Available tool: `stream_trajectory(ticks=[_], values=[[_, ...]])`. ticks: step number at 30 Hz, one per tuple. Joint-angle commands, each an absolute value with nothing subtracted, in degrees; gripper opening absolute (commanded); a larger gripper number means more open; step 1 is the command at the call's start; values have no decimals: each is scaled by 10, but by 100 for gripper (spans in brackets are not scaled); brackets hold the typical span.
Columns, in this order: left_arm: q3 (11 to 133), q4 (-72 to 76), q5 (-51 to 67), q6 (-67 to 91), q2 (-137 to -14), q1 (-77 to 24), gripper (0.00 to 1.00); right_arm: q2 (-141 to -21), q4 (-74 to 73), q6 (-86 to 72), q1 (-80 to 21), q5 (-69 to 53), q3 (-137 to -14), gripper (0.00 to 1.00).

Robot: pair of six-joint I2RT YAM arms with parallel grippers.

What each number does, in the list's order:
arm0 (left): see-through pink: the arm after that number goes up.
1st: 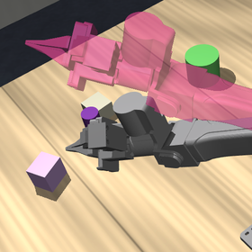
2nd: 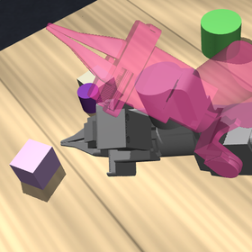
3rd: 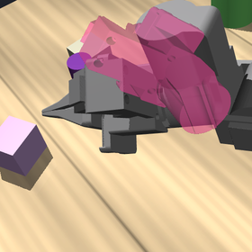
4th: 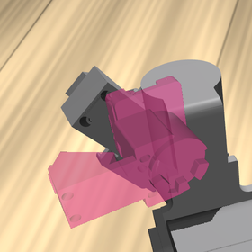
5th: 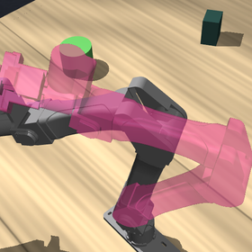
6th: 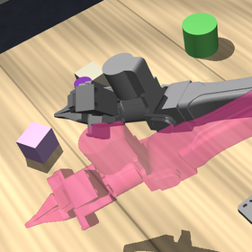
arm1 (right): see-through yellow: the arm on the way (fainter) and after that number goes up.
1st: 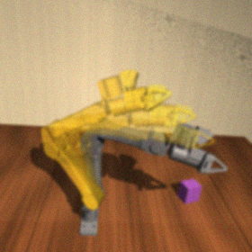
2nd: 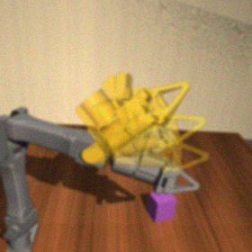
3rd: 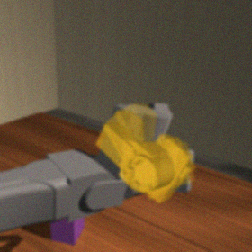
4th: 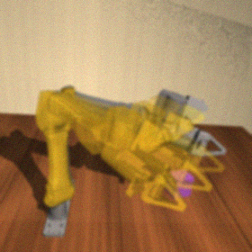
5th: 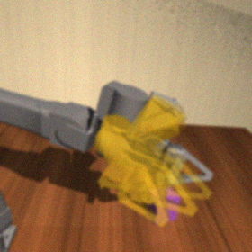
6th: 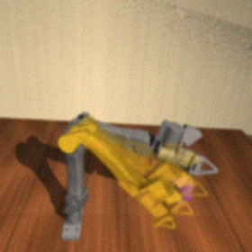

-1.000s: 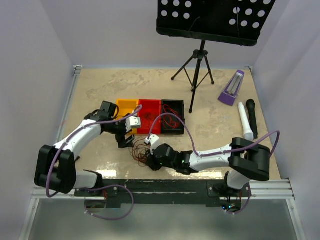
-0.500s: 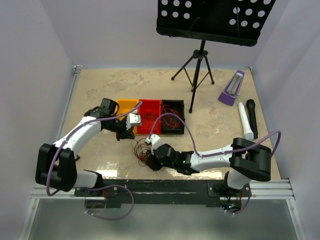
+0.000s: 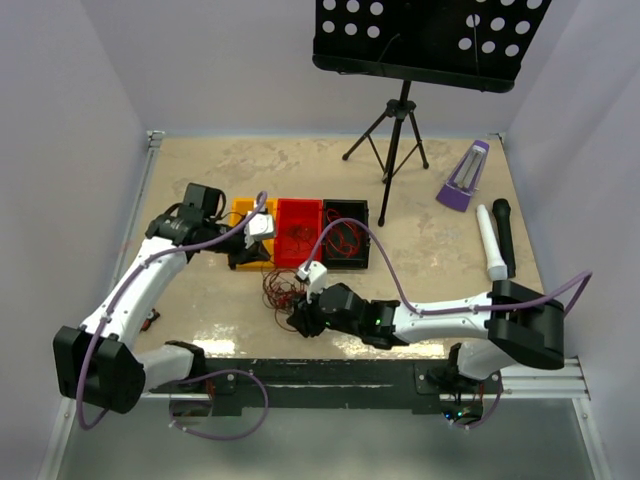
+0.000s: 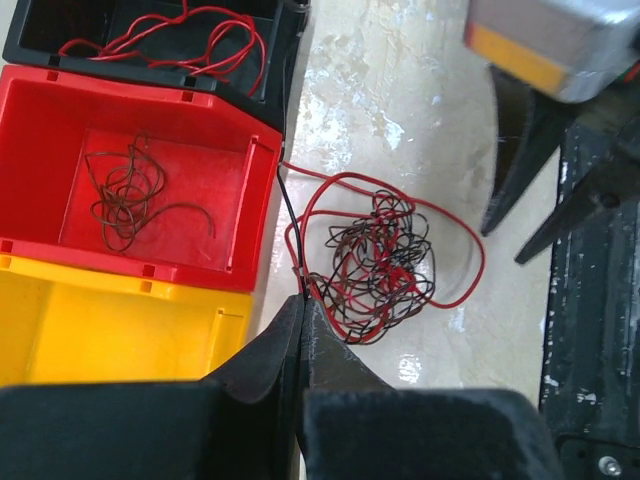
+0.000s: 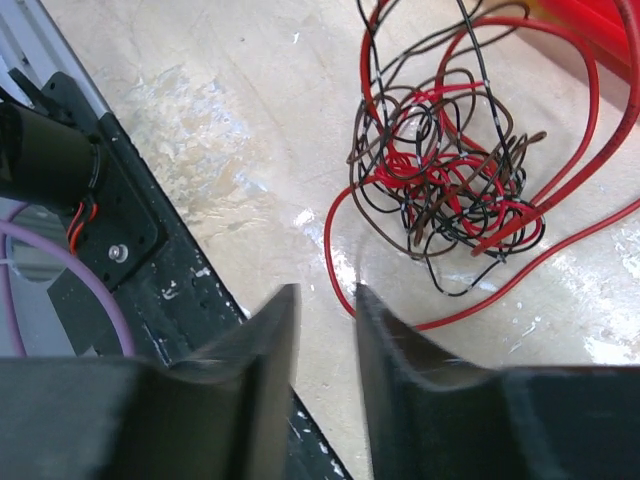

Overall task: Untangle the cables
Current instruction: Untie the cable.

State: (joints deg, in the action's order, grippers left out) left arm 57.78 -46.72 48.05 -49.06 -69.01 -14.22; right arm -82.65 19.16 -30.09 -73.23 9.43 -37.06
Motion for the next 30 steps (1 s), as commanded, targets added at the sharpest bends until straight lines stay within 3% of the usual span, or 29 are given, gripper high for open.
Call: stream_trajectory(ticks=[1,9,17,30], values=[[628,-492,525,-465,-658,-142,0,-819,200,-318,-736,112,-371,42],[733,-551,577,-425,-625,-142,0,-721,151,-282,-736,206,-441,55],[743,-588,583,-436,-603,-142,0,-699,144,-185,-735,288,-552,62],[765,-591,591,-423,-591,-142,0,-732,176,-156,-727,245,-528,58]])
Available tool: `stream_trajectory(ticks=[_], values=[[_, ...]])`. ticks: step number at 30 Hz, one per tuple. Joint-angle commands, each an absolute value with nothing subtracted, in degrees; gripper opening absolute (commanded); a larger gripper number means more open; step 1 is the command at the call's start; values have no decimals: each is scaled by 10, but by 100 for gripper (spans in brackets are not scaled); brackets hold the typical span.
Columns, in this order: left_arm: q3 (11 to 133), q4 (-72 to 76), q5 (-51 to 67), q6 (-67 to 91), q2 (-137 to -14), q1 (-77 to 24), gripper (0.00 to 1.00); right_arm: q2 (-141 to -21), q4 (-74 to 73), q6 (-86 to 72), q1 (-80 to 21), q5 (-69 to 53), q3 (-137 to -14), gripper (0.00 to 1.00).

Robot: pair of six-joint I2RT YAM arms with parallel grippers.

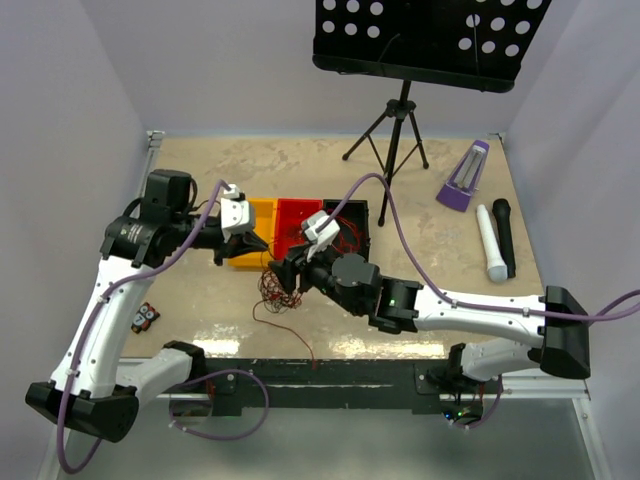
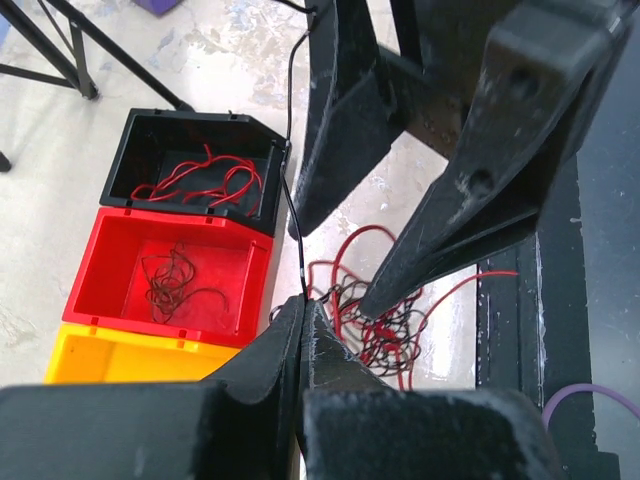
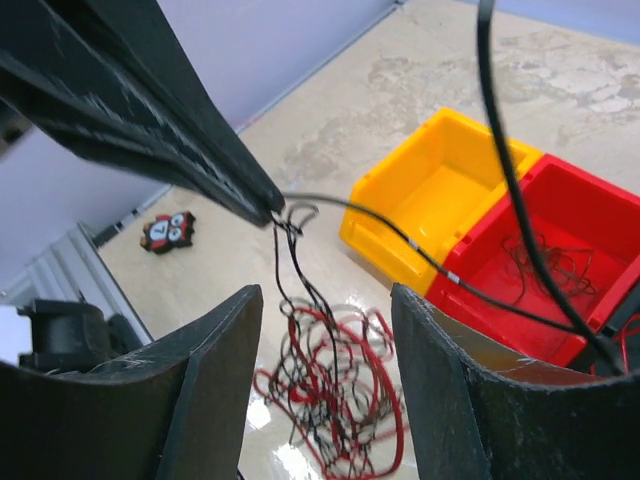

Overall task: Untangle the cables
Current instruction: Untie the cable.

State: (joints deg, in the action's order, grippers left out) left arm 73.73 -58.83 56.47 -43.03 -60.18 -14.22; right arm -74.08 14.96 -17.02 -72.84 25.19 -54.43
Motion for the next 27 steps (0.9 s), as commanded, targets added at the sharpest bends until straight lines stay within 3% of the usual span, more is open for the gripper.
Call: stream_trajectory(ticks=[1,11,18,27], values=[[766,-591,591,-423,-592,-142,0,-733,179,-156,-727,245,-524,58],[782,-598,600,-416,-592,-142,0,-778,212,-139,-727,277,-554,51],[788,-606,601,-417,-590,-142,0,-793,238,-136,-727,322,-559,34],[773,-605,602,-419,-589,-142,0,-776,263,-138,-727,315,-546,32]])
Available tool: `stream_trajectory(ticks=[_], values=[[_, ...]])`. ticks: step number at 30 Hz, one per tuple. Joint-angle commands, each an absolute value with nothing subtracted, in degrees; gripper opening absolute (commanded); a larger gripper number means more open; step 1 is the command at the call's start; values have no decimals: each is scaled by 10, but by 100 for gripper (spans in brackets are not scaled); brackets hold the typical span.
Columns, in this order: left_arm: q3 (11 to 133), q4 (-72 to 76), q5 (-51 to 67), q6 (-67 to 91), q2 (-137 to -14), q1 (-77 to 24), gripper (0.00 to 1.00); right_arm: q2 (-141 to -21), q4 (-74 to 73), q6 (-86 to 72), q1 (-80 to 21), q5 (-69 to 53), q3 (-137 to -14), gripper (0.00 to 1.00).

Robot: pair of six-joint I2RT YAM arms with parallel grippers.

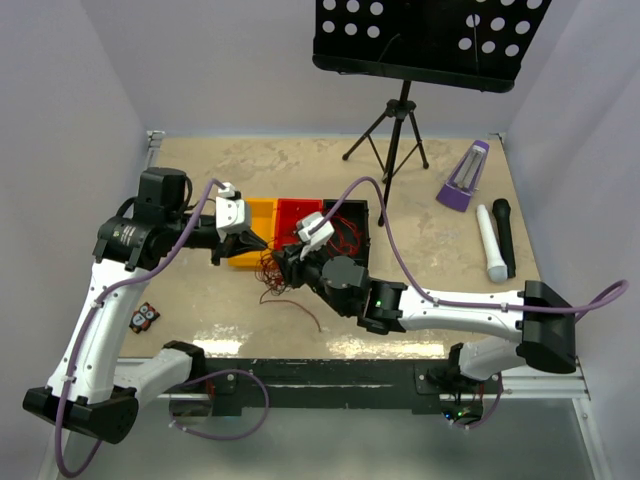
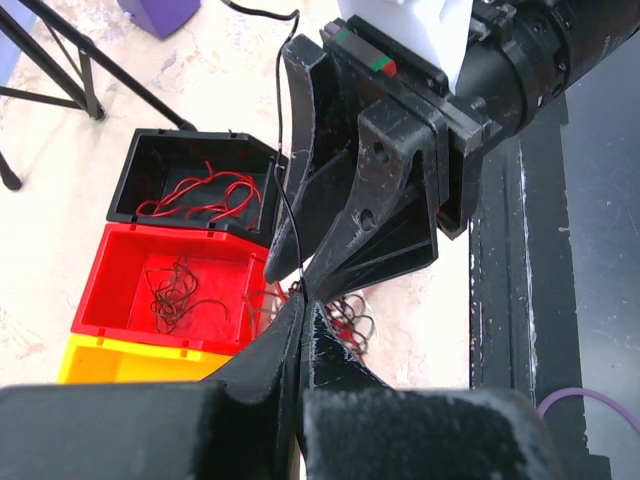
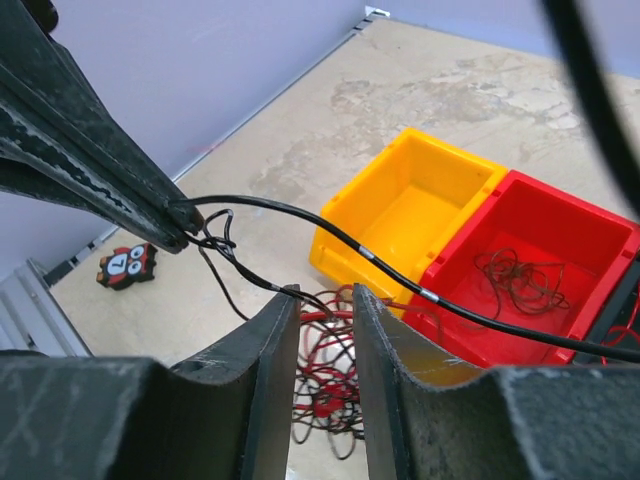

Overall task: Untangle the cables
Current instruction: Untie the cable.

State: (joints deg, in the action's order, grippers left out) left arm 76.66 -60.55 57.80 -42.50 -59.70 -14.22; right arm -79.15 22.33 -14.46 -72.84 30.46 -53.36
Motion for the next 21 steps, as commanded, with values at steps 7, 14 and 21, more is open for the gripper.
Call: stream_trajectory(ticks=[7,14,21], values=[[759,-571,591,-385,-581,-142,36,-780,269,-140,-727,303,-549,4],[734,-507,541,-339,-542,-142,78,-744,255,-149,-727,318,-524,0],[648,-511,581,-354,-537,-142,79,-722,249,-158,-727,313,-520,0]])
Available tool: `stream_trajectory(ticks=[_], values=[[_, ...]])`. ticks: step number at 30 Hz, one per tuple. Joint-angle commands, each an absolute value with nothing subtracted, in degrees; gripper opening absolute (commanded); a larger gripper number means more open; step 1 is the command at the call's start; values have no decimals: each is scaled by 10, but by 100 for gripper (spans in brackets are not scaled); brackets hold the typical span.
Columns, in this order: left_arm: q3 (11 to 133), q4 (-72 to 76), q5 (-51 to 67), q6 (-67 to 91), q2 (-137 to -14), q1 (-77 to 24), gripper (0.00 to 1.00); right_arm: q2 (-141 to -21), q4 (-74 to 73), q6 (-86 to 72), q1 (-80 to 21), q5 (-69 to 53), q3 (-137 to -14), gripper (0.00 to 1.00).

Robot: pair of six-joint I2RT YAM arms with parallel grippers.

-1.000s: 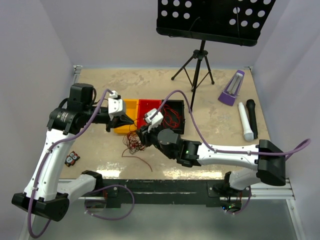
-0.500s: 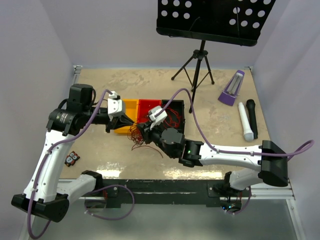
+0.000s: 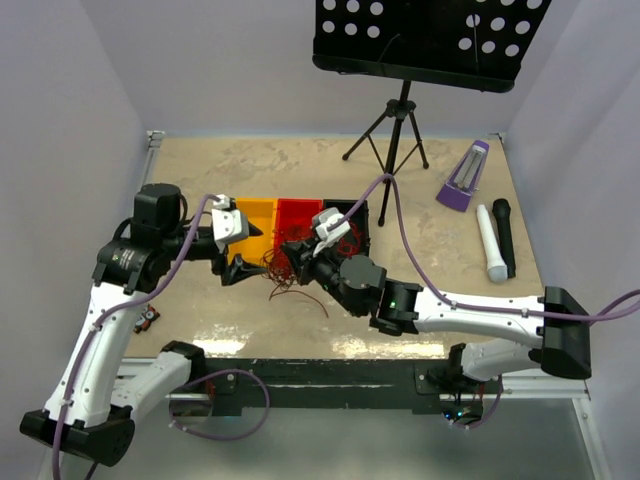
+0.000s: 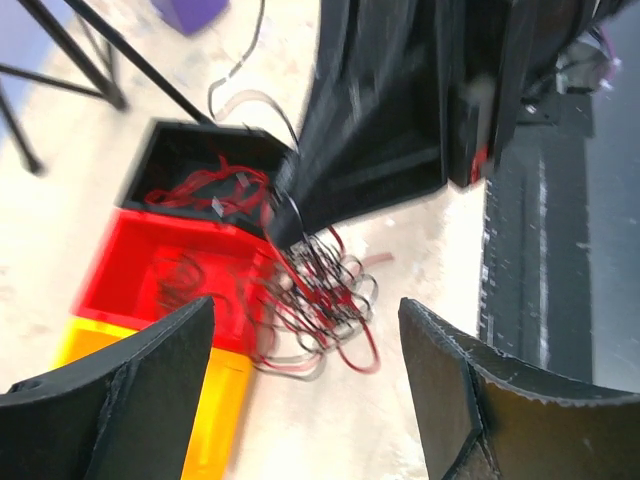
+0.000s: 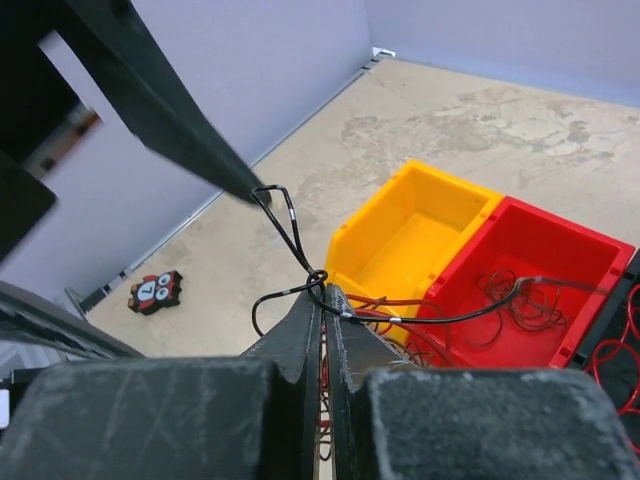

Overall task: Untangle the cables
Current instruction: Untie the cable.

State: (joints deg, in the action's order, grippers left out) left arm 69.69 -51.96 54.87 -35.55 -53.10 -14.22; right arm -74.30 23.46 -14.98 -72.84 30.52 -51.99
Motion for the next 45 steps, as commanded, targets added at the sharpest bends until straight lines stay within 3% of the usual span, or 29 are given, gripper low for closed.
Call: stream_trajectory(ticks=[1,8,16,19,24,26,35,42,43,45], values=[[636,-503,589,-352,-536,-142,80,-722,249,-159,-727,310,-524,0],[620,-401,605,-290,-547,-142,78,-735,246,-158,-728,278,-547,0],[628,-367,641,-253,-557,-142,67,-751,247,-163,-728,267,-558,0],[621,-377,648,-263,-555,-143,53,-757,246,-163,-728,269,-562,0],[626,-403,634,-287,-551,-142,17,-753,238,-163,-728,286,-564,0],[631,-415,627,-294,-548,-143,12,-748,229,-165,-728,301,-562,0],[679,-474,594,-324,-535,-142,9,-712,169,-181,-703,379,-540,0],[676,-473,587,-316,-515,-142,8,-681,184,-194,-682,348,-520,0],[670,-467,598,-310,-516,-142,13,-684,185,-196,-681,341,-522,0],[649,-434,613,-283,-519,-142,52,-690,191,-193,-682,335,-527,0]])
